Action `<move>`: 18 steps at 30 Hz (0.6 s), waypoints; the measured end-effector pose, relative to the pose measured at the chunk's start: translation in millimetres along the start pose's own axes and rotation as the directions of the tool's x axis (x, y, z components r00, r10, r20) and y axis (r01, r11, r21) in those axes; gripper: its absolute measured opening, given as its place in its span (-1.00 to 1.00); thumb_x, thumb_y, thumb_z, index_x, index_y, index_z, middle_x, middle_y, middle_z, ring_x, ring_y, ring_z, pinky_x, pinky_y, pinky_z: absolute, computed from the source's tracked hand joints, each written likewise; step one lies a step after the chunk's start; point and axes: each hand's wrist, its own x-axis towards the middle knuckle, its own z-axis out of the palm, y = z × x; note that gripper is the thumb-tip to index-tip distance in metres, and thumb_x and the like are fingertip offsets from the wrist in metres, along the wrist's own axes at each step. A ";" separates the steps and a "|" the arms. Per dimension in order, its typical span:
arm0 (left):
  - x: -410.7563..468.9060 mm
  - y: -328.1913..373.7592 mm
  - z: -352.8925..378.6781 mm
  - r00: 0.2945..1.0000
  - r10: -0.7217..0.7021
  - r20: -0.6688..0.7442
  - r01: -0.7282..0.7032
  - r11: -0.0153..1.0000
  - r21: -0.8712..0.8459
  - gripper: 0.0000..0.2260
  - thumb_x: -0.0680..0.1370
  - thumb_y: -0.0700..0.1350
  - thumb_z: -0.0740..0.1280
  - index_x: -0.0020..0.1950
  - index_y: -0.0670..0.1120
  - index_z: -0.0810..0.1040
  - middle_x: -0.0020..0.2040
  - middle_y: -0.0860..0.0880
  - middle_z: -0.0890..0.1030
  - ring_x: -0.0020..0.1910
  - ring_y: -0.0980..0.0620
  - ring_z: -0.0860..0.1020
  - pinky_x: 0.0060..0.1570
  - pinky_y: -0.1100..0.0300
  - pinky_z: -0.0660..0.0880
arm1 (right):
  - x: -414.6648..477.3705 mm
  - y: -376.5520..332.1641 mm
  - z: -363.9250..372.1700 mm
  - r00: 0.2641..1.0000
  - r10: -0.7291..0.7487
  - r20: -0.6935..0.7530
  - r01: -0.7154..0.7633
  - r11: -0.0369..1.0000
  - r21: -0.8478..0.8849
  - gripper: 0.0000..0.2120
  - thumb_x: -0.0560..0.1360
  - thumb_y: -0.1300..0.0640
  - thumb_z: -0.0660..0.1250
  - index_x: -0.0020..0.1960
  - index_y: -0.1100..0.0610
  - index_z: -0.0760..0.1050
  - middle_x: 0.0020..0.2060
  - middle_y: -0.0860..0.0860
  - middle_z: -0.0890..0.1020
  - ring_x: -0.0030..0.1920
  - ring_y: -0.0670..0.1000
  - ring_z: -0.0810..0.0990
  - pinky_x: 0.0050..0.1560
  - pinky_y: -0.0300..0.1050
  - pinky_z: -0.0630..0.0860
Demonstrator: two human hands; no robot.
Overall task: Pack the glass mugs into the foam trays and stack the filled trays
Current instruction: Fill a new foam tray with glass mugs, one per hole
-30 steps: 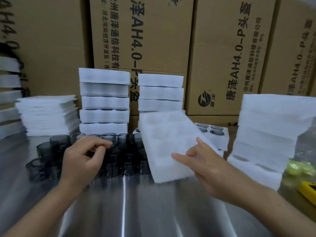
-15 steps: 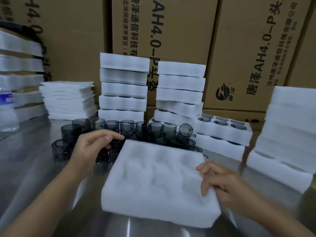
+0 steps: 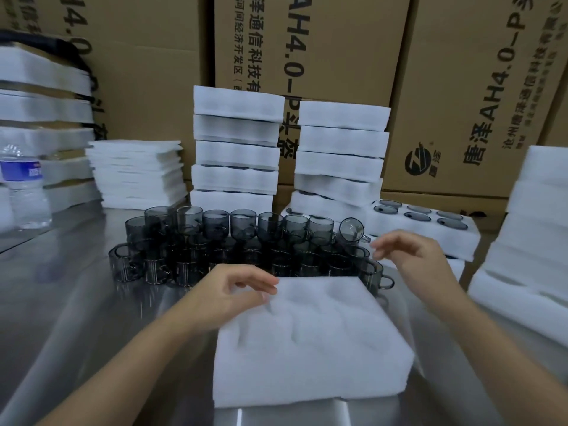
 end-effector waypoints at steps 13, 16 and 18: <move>-2.2 2.1 5.5 0.997 -0.017 -0.080 0.014 0.999 -0.040 -0.65 0.44 -0.43 0.32 -0.10 0.01 0.70 -0.04 0.08 0.69 0.04 0.17 0.59 0.07 0.34 0.44 | 34.3 52.8 15.2 0.957 0.290 -0.022 -0.236 0.730 -0.642 -0.78 0.36 0.25 0.28 -0.19 -0.07 0.51 -0.01 0.08 0.58 -0.12 0.10 0.56 -0.23 -0.14 0.41; -1.6 4.4 7.4 0.989 -0.018 -0.145 0.002 0.994 -0.107 -0.69 0.47 -0.45 0.30 -0.13 -0.07 0.70 -0.10 0.02 0.71 -0.04 0.15 0.63 -0.01 0.37 0.48 | 32.5 51.8 12.3 0.950 0.311 0.005 -0.238 0.737 -0.632 -0.79 0.39 0.25 0.32 -0.21 -0.08 0.50 -0.06 0.03 0.57 -0.11 0.06 0.53 -0.21 -0.14 0.37; -0.7 5.1 8.3 0.985 -0.018 -0.174 -0.009 0.988 -0.157 -0.70 0.48 -0.45 0.29 -0.16 -0.09 0.70 -0.13 -0.03 0.71 -0.07 0.12 0.64 -0.06 0.38 0.49 | 30.4 52.2 8.7 0.942 0.334 0.029 -0.246 0.748 -0.616 -0.83 0.41 0.22 0.37 -0.20 -0.06 0.52 -0.12 -0.02 0.56 -0.10 0.02 0.49 -0.19 -0.16 0.31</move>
